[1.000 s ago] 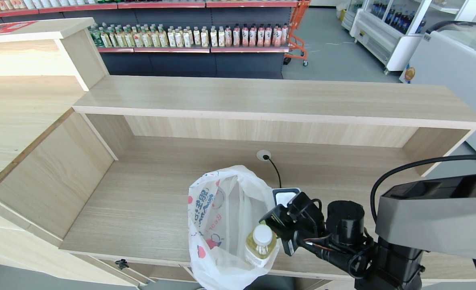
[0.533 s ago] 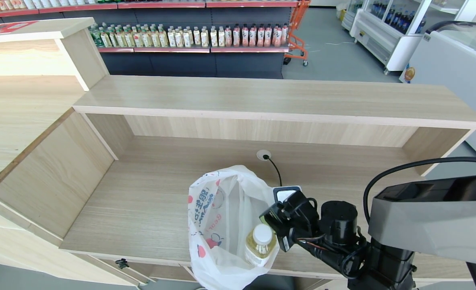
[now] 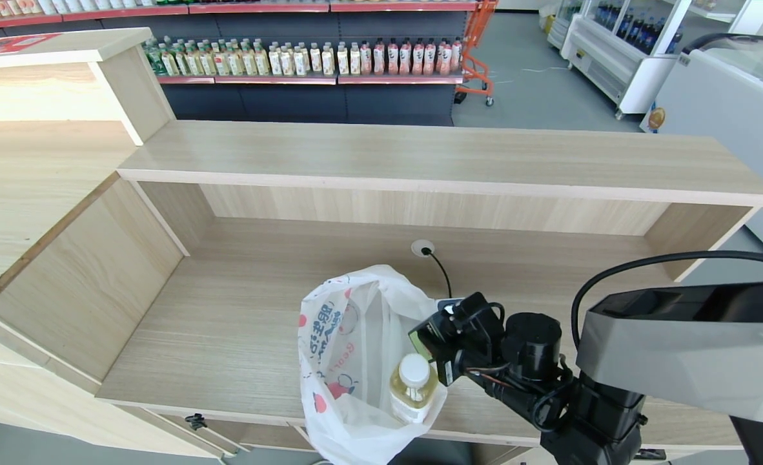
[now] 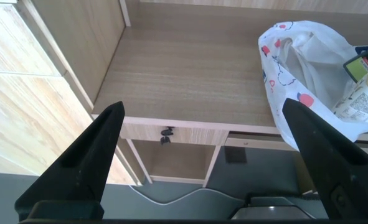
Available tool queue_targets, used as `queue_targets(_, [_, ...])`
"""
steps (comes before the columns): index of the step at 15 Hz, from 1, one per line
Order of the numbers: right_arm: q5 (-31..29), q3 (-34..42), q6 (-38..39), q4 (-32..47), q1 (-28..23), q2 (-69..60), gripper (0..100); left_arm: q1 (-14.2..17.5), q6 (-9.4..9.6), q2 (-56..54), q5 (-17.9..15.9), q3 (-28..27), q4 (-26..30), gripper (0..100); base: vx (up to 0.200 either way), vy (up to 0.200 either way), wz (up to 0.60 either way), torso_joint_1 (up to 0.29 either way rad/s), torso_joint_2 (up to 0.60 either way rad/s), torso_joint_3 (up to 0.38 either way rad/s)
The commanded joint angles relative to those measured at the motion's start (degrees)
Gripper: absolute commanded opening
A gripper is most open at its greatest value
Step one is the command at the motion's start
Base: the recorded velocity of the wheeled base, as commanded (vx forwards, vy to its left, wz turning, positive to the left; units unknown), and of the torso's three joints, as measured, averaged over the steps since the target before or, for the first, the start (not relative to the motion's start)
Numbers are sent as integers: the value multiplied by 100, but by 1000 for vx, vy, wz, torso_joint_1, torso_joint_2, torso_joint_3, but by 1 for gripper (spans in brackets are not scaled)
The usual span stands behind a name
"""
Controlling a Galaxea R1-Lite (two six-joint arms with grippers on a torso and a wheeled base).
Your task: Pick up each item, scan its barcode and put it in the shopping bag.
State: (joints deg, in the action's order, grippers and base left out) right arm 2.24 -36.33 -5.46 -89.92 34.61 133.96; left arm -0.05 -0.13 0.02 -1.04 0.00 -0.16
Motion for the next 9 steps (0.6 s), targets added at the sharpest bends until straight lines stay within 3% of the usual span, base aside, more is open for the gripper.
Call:
queue_targets(1, [4, -208, -8, -8, 64, 209, 0, -4, -4, -2, -2, 0, -2, 100, 0, 0, 0, 0, 0, 0])
queue_targets(8, [4, -217, -34, -8, 28, 288, 0, -4, -4, -2, -2, 0, -2, 100, 0, 0, 0, 0, 0, 0])
queue_targets(9, [4, -217, -34, -8, 28, 288, 100, -4, -4, -2, -2, 0, -2, 100, 0, 0, 0, 0, 0, 0])
